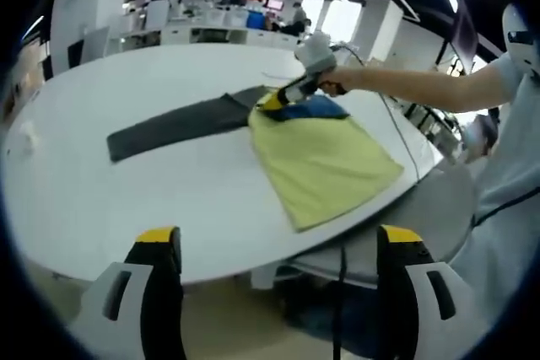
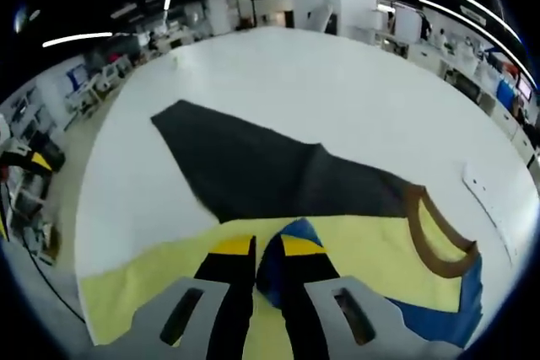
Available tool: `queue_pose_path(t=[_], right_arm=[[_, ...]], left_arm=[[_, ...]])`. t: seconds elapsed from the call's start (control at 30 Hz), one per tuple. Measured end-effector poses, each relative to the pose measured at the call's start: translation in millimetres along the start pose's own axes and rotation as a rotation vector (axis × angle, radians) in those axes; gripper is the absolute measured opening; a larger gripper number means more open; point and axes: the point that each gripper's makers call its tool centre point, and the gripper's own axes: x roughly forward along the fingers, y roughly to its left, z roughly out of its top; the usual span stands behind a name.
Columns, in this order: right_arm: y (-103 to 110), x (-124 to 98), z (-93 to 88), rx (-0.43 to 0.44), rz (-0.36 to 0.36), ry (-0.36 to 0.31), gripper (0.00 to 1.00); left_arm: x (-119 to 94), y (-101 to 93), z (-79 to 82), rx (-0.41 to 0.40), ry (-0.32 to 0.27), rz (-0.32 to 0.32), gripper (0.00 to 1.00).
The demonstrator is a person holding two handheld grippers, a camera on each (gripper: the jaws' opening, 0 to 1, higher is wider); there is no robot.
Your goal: Fold the garment on the visible template until the final outline fits inside the template.
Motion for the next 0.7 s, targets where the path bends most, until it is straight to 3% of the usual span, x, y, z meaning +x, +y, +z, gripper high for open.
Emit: queue_pose_path(t=[0.3, 0.7], right_arm=[[22, -8, 6.1, -0.028, 0.057, -0.029, 0.18], [18, -21, 6.2, -0.046, 0.027, -0.055, 0.43]], left_arm=[[0, -0.9, 0.3, 0.008, 0.001, -0.006, 0.93], [2, -4.6, 5.9, 0.027, -0.003, -0.016, 0.93]])
